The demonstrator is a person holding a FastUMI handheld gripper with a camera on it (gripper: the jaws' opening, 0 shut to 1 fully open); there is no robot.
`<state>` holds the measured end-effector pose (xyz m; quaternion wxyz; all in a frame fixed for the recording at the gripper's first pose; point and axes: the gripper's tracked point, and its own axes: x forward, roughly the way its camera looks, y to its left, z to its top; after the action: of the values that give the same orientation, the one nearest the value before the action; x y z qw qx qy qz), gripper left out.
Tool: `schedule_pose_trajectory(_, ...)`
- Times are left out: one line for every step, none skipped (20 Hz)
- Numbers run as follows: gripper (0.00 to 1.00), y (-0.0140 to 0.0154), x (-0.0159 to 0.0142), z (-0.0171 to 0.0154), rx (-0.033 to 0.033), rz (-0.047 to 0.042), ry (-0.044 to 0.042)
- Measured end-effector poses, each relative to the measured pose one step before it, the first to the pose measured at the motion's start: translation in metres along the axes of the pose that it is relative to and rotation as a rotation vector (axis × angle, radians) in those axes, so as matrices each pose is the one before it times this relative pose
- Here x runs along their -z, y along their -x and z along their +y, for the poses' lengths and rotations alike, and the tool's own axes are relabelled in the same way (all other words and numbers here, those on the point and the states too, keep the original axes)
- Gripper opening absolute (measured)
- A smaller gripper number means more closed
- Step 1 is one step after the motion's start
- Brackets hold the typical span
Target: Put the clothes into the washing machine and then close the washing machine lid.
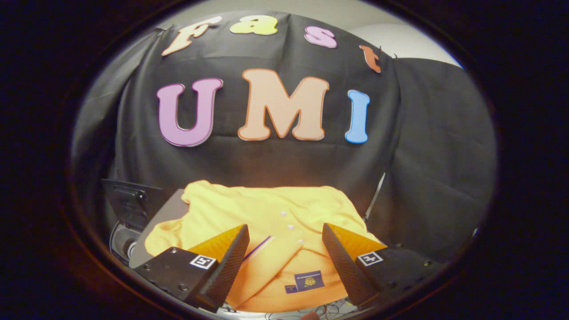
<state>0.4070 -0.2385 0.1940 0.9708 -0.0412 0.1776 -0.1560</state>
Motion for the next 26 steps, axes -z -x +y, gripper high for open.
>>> schedule_pose_trajectory(1.0, -0.00695, 0.00666, -0.00001, 0.00103, 0.04151, -0.00458)
schedule_pose_trajectory(1.0, -0.00508, 0.00659, -0.00151, 0.00654, 0.03175, 0.00142)
schedule_pose_trajectory(0.99, -0.0042, 0.00518, -0.00161, 0.00525, 0.02453, 0.00913)
schedule_pose_trajectory(0.99, -0.00176, 0.00393, 0.00014, 0.00083, 0.02017, 0.02152)
schedule_pose_trajectory(0.98, -0.00149, -0.0057, -0.00124, 0.00056, -0.02776, -0.00481)
schedule_pose_trajectory(0.95, -0.0007, 0.00144, 0.00275, -0.00904, 0.00752, 0.00039)
schedule_pose_trajectory(0.82, -0.00104, -0.00033, 0.00516, -0.02408, 0.00607, 0.00256)
schedule_pose_trajectory(0.68, -0.00291, -0.00335, 0.00449, -0.00678, -0.01833, 0.00751)
schedule_pose_trajectory(0.55, -0.0011, 0.00274, -0.00388, 0.03368, 0.01646, 0.02862)
schedule_pose_trajectory(0.41, 0.00149, -0.00266, -0.00165, 0.02345, 0.00135, 0.00516)
schedule_pose_trajectory(0.28, -0.00102, 0.00055, -0.00147, 0.02577, 0.01752, -0.00108)
schedule_pose_trajectory(0.14, 0.00087, 0.00174, 0.00262, 0.00049, 0.02358, -0.01474)
schedule_pose_trajectory(0.14, 0.0056, -0.00456, 0.0065, -0.01568, -0.00359, -0.02174)
schedule_pose_trajectory(0.12, 0.00453, -0.01038, 0.00377, -0.00956, -0.03916, -0.01806)
schedule_pose_trajectory(0.1, 0.00308, -0.0115, -0.00044, 0.00928, -0.03195, -0.00995)
schedule_pose_trajectory(0.09, 0.0022, -0.00706, 0.00118, 0.00574, -0.01298, -0.00881)
schedule_pose_trajectory(0.09, 0.00591, -0.00632, 0.00393, -0.00387, -0.0173, -0.01788)
schedule_pose_trajectory(0.09, 0.00475, -0.0076, 0.00684, -0.01712, -0.01345, -0.02013)
schedule_pose_trajectory(0.09, 0.00432, -0.00879, 0.00745, -0.01874, -0.01545, -0.01787)
schedule_pose_trajectory(0.09, 0.00498, -0.00796, 0.00688, -0.01188, -0.00978, -0.00935)
schedule_pose_trajectory(0.09, 0.00451, -0.01035, 0.00808, -0.01949, -0.01457, -0.00427)
schedule_pose_trajectory(0.09, 0.00379, -0.01166, 0.00853, -0.01403, -0.02708, 0.00096)
schedule_pose_trajectory(0.09, 0.00319, -0.00855, 0.00878, -0.01689, -0.00726, 0.00527)
schedule_pose_trajectory(0.09, 0.00314, -0.011, 0.00852, -0.0113, -0.01879, 0.0081)
schedule_pose_trajectory(0.09, 0.00306, -0.00781, 0.00787, -0.0124, -0.01052, 0.01256)
schedule_pose_trajectory(0.09, 0.0039, -0.00818, 0.01131, -0.01794, -0.01067, 0.0044)
